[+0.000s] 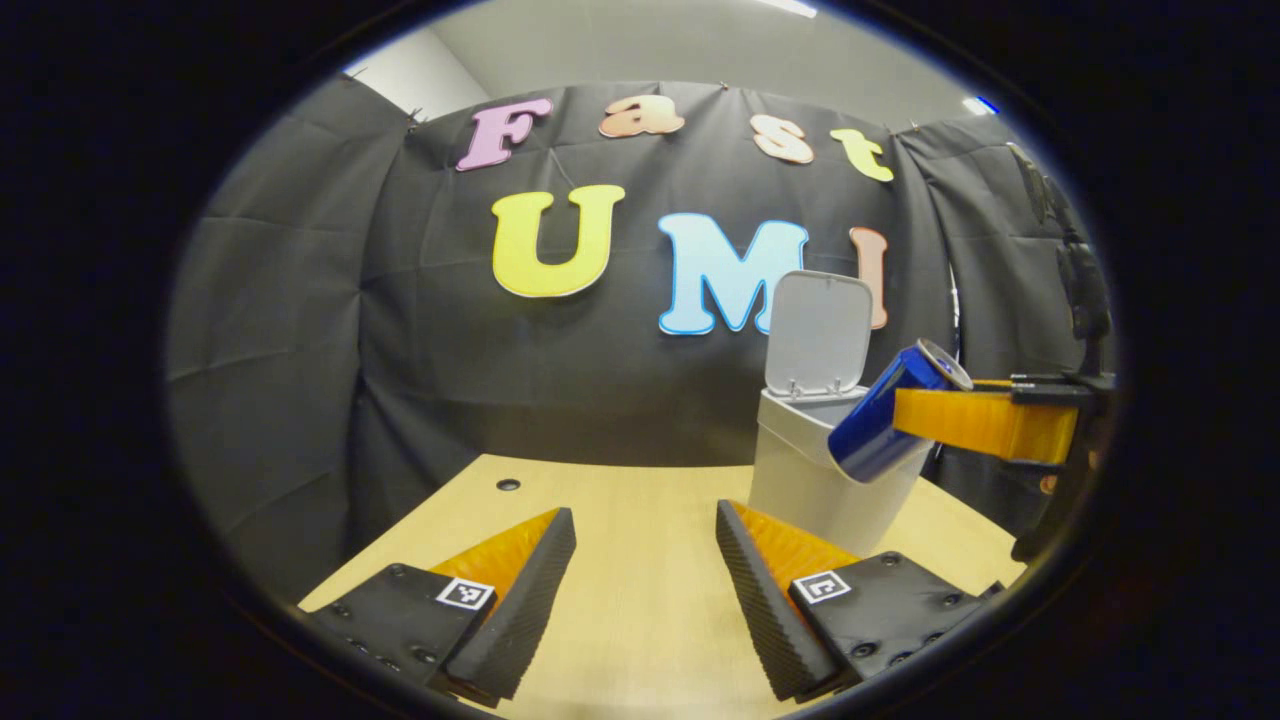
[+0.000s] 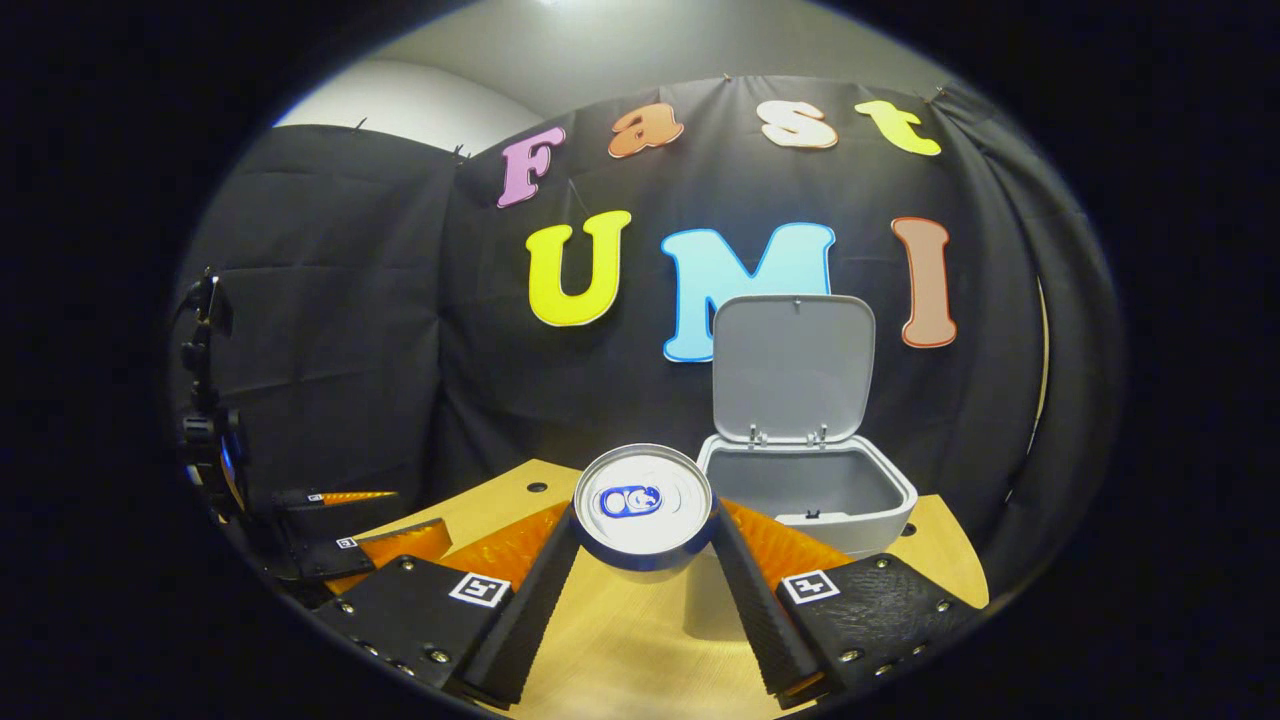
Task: Press the lid of the desktop garbage bin to open it, pick up the crumpled paper on the desktop and throw it into the bin, then pick up the pop can on the desktop and drop it into the bin, and finally close the garbage bin lid.
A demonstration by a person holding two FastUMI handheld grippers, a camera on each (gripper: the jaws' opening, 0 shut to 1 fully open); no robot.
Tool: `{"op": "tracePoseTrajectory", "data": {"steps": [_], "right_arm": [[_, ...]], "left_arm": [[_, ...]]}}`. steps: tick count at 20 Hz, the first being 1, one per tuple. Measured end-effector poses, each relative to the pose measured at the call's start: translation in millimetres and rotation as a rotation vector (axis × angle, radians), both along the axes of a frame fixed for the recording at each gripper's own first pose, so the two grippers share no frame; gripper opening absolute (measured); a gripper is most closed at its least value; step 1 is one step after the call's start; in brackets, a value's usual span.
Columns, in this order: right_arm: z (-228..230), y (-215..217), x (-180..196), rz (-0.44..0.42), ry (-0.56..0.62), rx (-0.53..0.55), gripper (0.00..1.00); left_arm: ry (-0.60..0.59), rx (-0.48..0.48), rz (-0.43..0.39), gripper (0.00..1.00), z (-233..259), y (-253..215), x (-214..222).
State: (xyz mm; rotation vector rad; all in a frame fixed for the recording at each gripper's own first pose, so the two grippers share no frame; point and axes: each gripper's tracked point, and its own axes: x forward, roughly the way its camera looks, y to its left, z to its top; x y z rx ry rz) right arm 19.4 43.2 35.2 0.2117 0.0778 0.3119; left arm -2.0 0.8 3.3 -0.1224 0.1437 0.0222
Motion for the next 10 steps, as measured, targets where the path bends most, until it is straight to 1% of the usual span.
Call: {"op": "tracePoseTrajectory", "data": {"steps": [5,7,8,9,10], "right_arm": [[25.7,-26.1,27.1,-0.115,-0.084,0.000,0.83],[22.7,-37.7,42.6,-0.165,-0.081,-0.027,0.83],[18.5,-41.0,48.3,-0.177,-0.067,-0.037,0.83],[14.8,-43.0,53.7,-0.190,-0.054,-0.038,0.83],[11.2,-44.9,58.3,-0.200,-0.040,-0.038,0.83]], "left_arm": [[0.003,0.003,0.002,0.95,-0.8,-0.6,1.0],[0.003,0.004,0.002,0.96,-0.8,-0.6,2.3],[0.003,0.004,0.001,0.93,-0.7,-1.6,3.8],[0.002,0.006,0.002,0.95,-0.1,-1.7,3.9],[0.004,0.008,0.003,0.93,-1.0,-1.5,2.7]]}}
